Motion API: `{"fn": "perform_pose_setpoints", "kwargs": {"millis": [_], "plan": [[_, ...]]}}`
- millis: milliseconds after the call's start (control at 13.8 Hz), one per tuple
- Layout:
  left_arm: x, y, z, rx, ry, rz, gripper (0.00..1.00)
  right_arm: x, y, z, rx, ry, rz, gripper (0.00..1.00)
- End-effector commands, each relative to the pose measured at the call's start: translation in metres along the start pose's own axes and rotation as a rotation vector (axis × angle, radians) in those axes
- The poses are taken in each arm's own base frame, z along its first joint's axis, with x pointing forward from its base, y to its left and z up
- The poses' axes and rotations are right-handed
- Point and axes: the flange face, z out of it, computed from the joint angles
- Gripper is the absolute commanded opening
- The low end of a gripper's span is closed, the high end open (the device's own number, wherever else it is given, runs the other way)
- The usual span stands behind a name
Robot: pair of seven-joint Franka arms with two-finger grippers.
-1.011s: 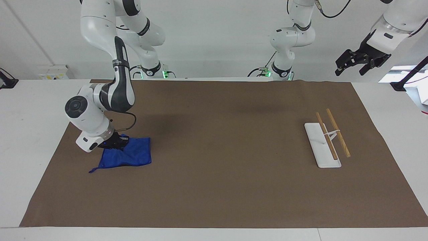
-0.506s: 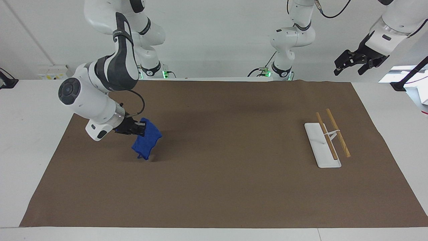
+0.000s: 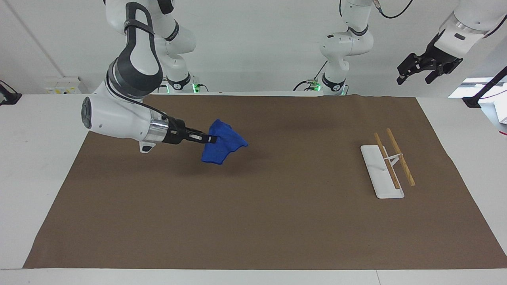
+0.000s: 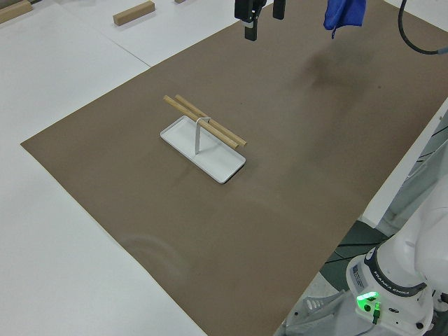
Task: Right arm passes towel to left arm to hang
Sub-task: 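Carry the towel toward center while the left gripper reaches toward it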
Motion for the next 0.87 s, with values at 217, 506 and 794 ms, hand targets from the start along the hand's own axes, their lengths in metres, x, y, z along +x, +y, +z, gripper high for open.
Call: {"fn": "perform_pose_setpoints", "kwargs": {"millis": [217, 506, 794], "plan": [[-0.027, 0.106, 0.032, -0.036, 0.051, -0.432, 1.0, -0.034, -0.026, 0.049, 0.136, -0.09, 0.216, 0.01], [-0.019, 0.206, 0.074, -0.114, 0.088, -0.603, 1.0, -0.039, -0.036, 0.054, 0.208, -0.147, 0.401, 0.01], [0.01, 0.245, 0.095, -0.198, 0.095, -0.688, 1.0, -0.061, -0.048, 0.086, 0.166, -0.168, 0.394, 0.01]]}}
